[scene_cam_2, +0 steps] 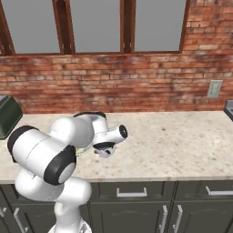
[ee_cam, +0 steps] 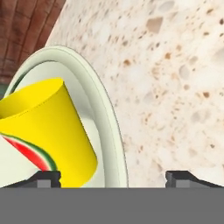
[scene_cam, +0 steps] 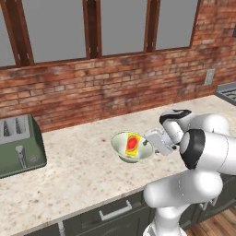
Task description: Place the cup inside the bowl on the dining table and move the bowl to any counter.
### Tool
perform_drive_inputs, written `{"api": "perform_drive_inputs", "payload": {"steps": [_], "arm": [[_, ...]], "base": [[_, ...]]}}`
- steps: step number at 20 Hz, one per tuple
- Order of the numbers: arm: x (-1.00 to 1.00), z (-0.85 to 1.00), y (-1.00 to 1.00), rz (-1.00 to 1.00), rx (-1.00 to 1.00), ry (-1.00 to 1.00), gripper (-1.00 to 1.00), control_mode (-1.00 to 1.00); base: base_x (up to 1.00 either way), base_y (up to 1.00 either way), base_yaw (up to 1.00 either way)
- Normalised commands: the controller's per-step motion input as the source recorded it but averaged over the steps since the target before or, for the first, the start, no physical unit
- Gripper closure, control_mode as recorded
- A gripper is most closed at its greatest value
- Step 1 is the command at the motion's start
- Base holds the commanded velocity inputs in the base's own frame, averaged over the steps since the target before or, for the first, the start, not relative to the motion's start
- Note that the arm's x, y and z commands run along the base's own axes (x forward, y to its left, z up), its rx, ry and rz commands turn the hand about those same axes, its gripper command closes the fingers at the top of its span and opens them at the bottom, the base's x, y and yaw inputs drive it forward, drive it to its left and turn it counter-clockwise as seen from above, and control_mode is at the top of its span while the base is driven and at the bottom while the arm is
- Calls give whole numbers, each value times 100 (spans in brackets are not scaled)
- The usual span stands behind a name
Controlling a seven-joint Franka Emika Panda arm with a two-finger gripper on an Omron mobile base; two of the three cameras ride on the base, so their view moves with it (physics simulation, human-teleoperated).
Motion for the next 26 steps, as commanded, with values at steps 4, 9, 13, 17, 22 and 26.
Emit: {"api": "perform_drive_inputs", "payload": {"steps": [4,9,13,17,22,26], "arm": [[0,22,0,0,-1,0,-100,-100],[-5,37,0,0,0,0,-100,-100],[-18,42,0,0,0,0,-100,-100],[-33,38,0,0,0,0,-100,-100],[-47,27,0,0,0,0,-100,-100],[-62,18,0,0,-2,0,-100,-100]], "base": [[0,0,0],[0,0,0],[0,0,0],[0,0,0],[0,0,0],[0,0,0]]}}
